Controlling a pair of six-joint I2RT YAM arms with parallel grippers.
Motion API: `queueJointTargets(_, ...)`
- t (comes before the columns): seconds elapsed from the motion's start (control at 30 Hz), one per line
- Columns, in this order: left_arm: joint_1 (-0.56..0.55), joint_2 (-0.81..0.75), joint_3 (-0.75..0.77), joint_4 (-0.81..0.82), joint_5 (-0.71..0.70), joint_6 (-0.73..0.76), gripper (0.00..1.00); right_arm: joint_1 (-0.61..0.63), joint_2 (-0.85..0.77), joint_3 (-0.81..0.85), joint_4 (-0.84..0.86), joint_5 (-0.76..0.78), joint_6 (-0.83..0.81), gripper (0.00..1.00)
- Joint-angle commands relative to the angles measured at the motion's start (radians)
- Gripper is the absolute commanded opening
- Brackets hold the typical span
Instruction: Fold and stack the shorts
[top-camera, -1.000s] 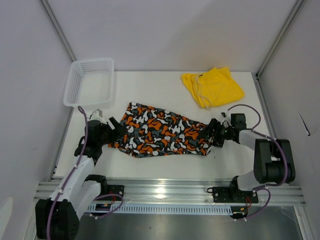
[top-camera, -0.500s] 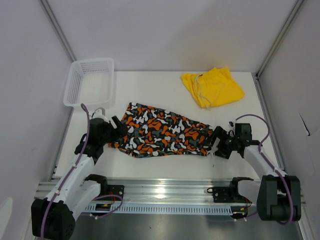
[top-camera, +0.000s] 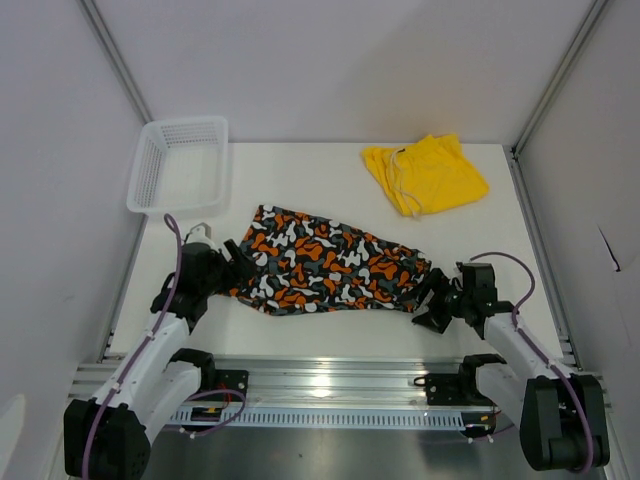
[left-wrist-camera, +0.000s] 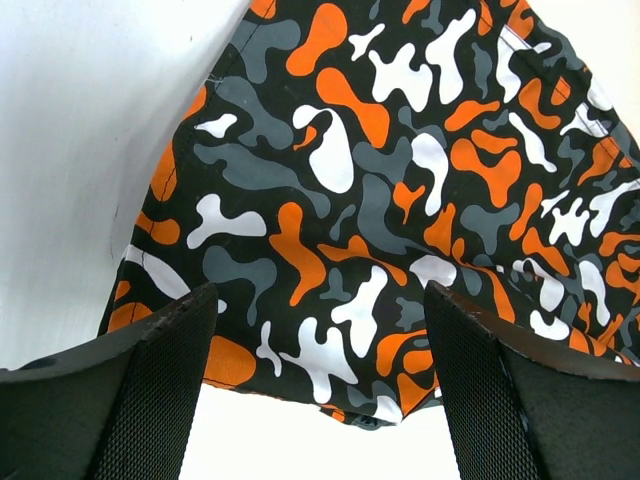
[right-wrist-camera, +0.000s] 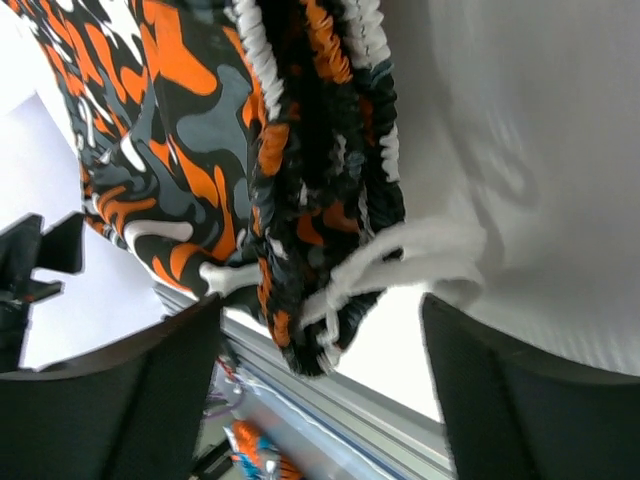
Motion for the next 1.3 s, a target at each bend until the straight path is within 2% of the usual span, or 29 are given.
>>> queueJointTargets(0.0,-0.004,-0.028,-0.007,0.004,-0.013,-0.009,0.86,0.017,0.036,-0.029,0.163,-0.007,0.123,0.78)
queueJointTargets(0.03,-0.004,-0.03,-0.009,0.004,-0.013,-0.011,0.86,0.029,0.043,-0.031,0.179,-0.004,0.133,0.7)
queueJointTargets(0.1,-0.004,-0.036,-0.017,0.004,-0.015,-0.014,0.86,0.043,0.053,-0.032,0.205,0.009,0.148,0.65)
queueJointTargets(0.2,-0.004,-0.036,-0.026,0.011,-0.021,-0.018,0.86,0.058,0.063,-0.032,0.224,0.028,0.165,0.4)
queueJointTargets(0.23,-0.004,-0.033,-0.032,0.013,-0.021,-0.018,0.86,0.058,0.064,-0.031,0.225,0.028,0.165,0.23)
queueJointTargets(0.27,-0.004,-0.032,-0.034,0.011,-0.021,-0.018,0.86,0.058,0.064,-0.031,0.224,0.028,0.159,0.14)
queueJointTargets(0.3,-0.004,-0.027,-0.035,0.013,-0.021,-0.02,0.86,0.058,0.067,-0.028,0.201,0.029,0.151,0.0)
queueJointTargets(0.47,-0.004,-0.012,-0.041,0.017,-0.02,-0.02,0.86,0.036,0.017,-0.029,0.104,0.046,0.052,0.0)
queueJointTargets(0.67,0.002,0.01,-0.046,0.021,-0.015,-0.015,0.86,-0.084,-0.065,-0.063,-0.006,0.048,-0.053,0.0)
queueJointTargets(0.9,0.001,-0.05,-0.107,0.037,0.039,-0.049,0.85,-0.158,0.003,-0.089,0.075,0.002,-0.07,0.0)
queueJointTargets(1.07,-0.004,-0.056,-0.112,0.059,0.117,-0.06,0.83,-0.179,0.073,-0.089,0.196,-0.027,-0.028,0.0)
queueJointTargets(1.17,-0.045,-0.088,-0.064,0.027,0.111,-0.054,0.82,-0.179,0.116,-0.063,0.222,-0.029,-0.021,0.0)
queueJointTargets(1.27,-0.144,-0.16,-0.006,-0.031,0.027,-0.037,0.82,-0.182,0.142,-0.032,0.221,-0.029,-0.021,0.0)
